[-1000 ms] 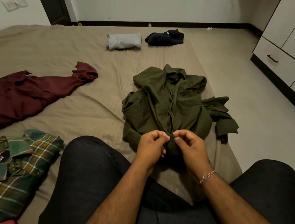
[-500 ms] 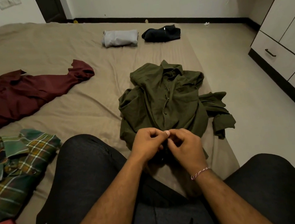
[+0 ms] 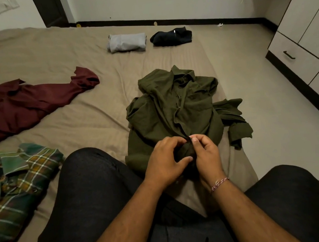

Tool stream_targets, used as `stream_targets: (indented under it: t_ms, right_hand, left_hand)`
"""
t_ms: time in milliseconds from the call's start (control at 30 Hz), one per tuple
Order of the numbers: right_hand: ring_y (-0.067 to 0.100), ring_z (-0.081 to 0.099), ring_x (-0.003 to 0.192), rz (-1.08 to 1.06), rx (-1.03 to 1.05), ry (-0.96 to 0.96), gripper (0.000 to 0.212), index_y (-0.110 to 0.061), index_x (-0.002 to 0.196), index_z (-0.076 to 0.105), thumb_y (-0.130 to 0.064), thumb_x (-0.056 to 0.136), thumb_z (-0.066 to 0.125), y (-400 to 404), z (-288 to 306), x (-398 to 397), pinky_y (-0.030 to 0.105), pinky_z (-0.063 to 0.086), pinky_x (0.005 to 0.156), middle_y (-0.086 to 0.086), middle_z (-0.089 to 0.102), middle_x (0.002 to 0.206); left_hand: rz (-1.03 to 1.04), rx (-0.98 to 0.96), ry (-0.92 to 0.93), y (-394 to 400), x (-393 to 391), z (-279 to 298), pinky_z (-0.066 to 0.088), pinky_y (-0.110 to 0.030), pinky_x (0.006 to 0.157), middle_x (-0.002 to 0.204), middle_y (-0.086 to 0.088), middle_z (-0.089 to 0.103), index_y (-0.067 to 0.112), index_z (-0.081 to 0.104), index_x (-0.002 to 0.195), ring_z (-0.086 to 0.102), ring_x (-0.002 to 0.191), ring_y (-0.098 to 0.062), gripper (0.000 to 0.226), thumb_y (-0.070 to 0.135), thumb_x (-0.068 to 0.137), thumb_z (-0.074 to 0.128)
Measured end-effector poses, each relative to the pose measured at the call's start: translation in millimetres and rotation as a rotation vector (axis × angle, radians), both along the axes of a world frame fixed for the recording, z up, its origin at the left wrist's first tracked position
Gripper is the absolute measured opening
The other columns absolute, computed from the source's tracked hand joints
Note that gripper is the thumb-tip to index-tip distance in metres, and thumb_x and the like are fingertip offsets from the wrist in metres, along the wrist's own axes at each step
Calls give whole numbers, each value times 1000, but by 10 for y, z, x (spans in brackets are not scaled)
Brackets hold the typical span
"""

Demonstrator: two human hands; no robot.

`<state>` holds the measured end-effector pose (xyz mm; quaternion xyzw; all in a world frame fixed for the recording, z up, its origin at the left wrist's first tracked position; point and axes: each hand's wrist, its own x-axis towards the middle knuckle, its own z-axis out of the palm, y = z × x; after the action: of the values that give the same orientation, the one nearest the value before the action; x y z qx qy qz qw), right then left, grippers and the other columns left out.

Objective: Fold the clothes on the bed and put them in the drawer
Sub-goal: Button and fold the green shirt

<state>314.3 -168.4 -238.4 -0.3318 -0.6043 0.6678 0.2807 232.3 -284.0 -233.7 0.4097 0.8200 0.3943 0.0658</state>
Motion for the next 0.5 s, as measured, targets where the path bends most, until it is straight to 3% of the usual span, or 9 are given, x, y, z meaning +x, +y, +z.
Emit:
stream_targets:
  t_ms: [133, 267, 367, 433, 500]
  right_hand:
    - [6, 58, 73, 178, 84, 23, 16, -22, 119, 62, -21, 103, 60, 27, 127, 76, 25, 52, 70, -8, 59, 75]
    - [11, 67, 81, 340, 230, -44, 50, -30, 132, 53, -13, 91, 76, 22, 176, 152, 26, 59, 78, -3, 66, 87]
    - [11, 69, 83, 351, 432, -203, 24, -33, 109, 68, -17, 93, 74, 63, 190, 217, 30, 60, 76, -4, 71, 89]
    - [7, 69, 83, 346, 436, -168, 11, -27, 96, 74, -17, 96, 71, 104, 202, 236, 25, 57, 74, -8, 74, 87]
    - [5, 69, 81, 321, 385, -102, 12, -22, 91, 75, -15, 98, 69, 130, 218, 226, 19, 54, 72, -8, 75, 85]
  left_hand:
    - [45, 157, -68, -27, -21, 31, 57, -29, 82, 94, 16, 70, 25, 74, 102, 65, 89, -1, 10, 25, 92, 74]
    - [125, 354, -182, -46, -27, 116, 53, -18, 76, 88, 12, 72, 19, 75, 98, 68, 86, -6, 8, 15, 96, 69]
    - [164, 394, -198, -68, -33, 156, 55, -28, 68, 78, 4, 71, 21, 76, 92, 67, 74, -14, 8, 23, 97, 70]
    - [133, 338, -198, -83, -57, 173, 55, -37, 66, 72, 3, 69, 25, 76, 87, 65, 68, -17, 12, 28, 97, 70]
    - [63, 282, -207, -104, -85, 198, 54, -38, 64, 71, 5, 68, 28, 73, 85, 62, 65, -11, 10, 29, 95, 73]
